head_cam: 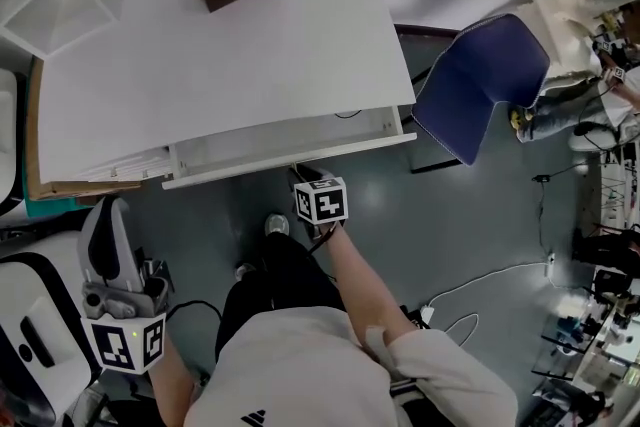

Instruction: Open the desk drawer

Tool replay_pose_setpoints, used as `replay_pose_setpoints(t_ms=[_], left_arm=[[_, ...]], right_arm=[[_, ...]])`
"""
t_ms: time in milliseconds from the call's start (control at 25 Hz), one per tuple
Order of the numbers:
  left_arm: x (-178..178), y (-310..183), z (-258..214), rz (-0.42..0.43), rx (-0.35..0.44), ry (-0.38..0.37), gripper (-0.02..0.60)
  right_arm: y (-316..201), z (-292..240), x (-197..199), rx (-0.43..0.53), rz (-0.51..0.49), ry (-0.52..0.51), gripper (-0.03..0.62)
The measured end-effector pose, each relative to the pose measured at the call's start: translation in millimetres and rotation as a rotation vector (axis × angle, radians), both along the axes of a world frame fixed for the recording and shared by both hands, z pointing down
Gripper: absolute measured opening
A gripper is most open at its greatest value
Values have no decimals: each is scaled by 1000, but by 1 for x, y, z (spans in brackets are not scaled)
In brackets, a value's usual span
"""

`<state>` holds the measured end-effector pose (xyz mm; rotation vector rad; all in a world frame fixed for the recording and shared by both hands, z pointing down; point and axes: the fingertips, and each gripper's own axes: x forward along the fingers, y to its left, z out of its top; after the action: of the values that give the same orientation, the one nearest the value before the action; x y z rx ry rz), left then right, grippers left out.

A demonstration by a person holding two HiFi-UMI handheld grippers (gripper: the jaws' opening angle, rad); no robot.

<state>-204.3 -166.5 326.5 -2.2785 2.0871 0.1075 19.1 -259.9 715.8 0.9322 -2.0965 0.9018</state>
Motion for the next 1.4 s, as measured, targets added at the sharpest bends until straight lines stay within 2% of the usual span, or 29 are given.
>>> replay_pose_setpoints(t_ms=[520,1400], left_arm=[[18,32,-5,49,17,-8,5],[35,85,-17,101,32,-33,5]], right_arm=[[49,2,19,-5,3,4,77],[104,1,42,9,47,10,75]])
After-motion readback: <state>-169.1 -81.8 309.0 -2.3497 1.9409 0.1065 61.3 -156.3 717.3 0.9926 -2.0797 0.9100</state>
